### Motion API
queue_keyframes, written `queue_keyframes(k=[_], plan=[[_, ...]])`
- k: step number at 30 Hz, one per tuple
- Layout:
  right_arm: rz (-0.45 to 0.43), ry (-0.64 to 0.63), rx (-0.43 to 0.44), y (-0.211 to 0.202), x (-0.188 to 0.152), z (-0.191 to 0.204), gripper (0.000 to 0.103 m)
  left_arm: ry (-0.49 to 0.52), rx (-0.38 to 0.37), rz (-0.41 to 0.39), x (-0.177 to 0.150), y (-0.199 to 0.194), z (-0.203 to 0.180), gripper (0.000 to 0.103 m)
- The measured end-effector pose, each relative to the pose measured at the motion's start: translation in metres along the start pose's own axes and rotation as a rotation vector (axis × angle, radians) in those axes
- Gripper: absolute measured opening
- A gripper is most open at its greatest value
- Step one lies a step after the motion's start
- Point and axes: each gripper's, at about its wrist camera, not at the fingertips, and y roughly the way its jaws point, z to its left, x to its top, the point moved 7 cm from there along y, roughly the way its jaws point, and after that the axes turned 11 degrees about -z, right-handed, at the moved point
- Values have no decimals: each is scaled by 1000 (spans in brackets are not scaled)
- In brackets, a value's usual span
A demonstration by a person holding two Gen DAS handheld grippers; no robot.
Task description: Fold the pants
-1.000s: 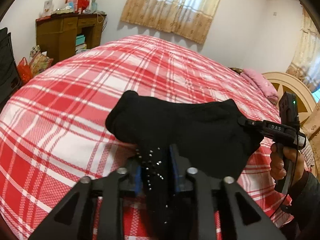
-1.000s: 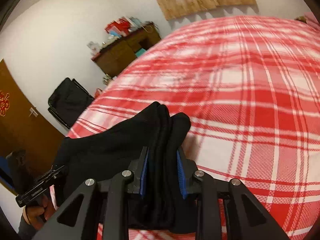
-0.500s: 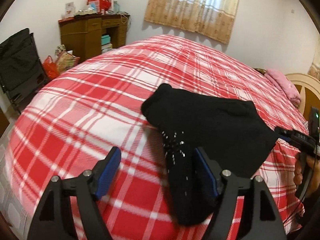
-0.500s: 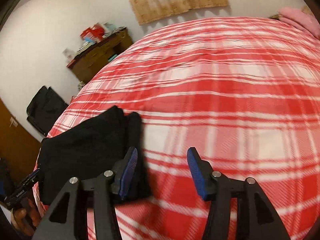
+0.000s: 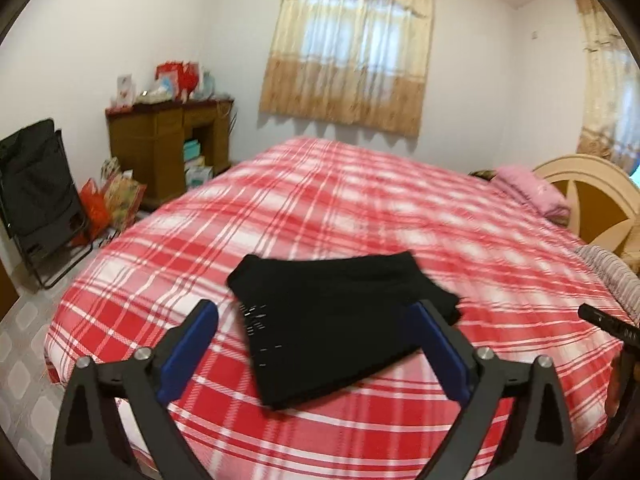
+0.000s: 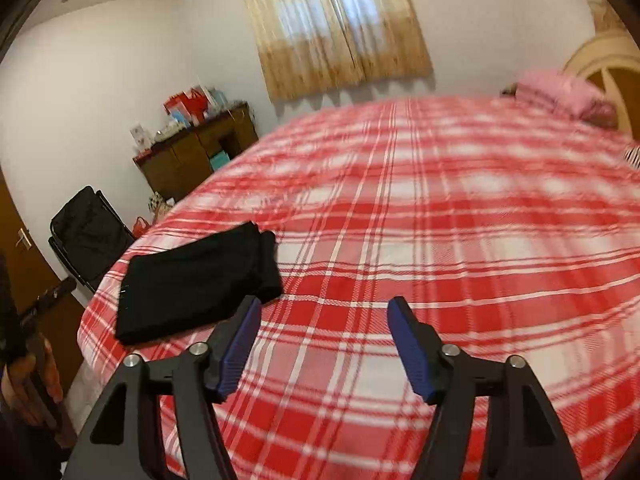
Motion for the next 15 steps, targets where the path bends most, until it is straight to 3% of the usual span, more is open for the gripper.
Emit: queue_keyframes(k=[9,15], plan=[[-153,-141,-8,-62,23,36,71,18,-34,-66,13,-33,-21,102],[-144,-143,30,-64,20,45,72,20,-39,-85,13,-38,-25,103]])
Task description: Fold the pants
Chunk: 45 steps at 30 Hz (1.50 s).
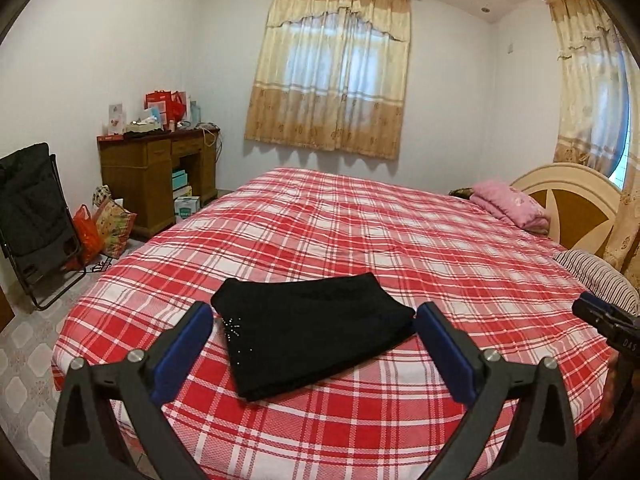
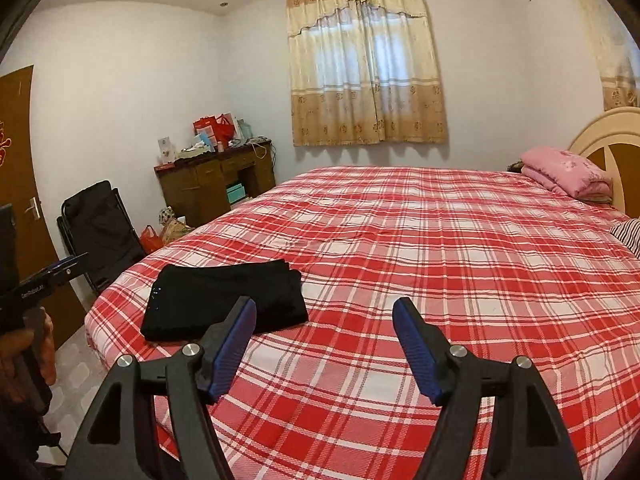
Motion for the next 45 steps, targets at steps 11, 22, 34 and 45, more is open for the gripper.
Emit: queue_keyframes(k=[11,22,34,45], plan=[[1,-3,12,-1,-1,5,72,0,-5,20,-11,1,-4,103],[3,2,27,-3,-2,8,72,11,-8,20,-13,1,-9,103],[-16,8,35,-6,0,6,72,34,-1,16,-10,-1,-12,103],[-33,6,47,-7,1,9,72,51,19,-47,5,-12,-12,103]])
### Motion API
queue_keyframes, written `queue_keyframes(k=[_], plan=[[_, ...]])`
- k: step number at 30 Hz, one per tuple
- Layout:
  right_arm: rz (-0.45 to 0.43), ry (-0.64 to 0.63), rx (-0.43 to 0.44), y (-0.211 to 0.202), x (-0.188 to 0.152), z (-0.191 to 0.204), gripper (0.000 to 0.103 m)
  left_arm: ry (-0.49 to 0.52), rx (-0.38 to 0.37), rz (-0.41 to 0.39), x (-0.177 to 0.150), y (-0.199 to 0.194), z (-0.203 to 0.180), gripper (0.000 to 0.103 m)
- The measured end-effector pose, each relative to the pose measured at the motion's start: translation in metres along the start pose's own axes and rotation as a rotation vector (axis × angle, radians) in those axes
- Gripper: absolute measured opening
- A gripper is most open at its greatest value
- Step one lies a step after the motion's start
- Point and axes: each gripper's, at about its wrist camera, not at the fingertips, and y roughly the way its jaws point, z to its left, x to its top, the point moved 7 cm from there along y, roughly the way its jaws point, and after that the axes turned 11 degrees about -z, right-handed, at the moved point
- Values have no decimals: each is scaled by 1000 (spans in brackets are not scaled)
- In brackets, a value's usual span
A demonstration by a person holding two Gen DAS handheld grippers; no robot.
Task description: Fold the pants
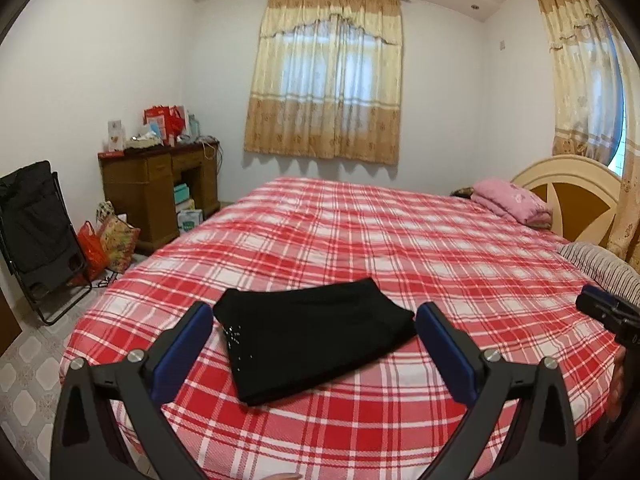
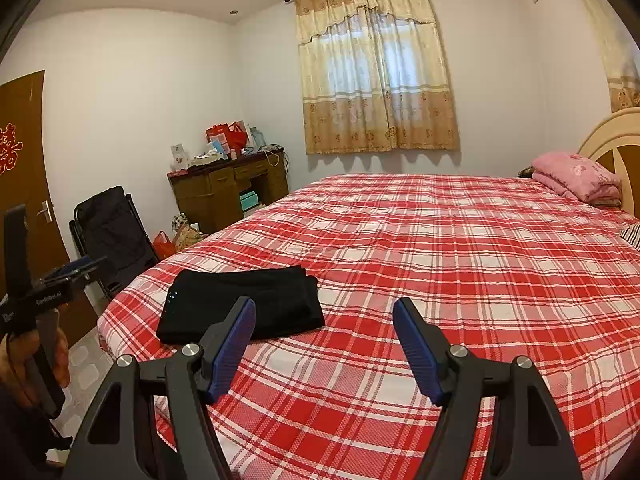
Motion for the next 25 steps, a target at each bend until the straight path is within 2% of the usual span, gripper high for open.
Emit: queue_keyframes(k=[11,25], plan=[[20,-16,10,4,-8,6,72,-17,23,-4,2,3,7,103],[50,-38,23,8,-17,12,72,-13,32,19,-11,9,11,103]])
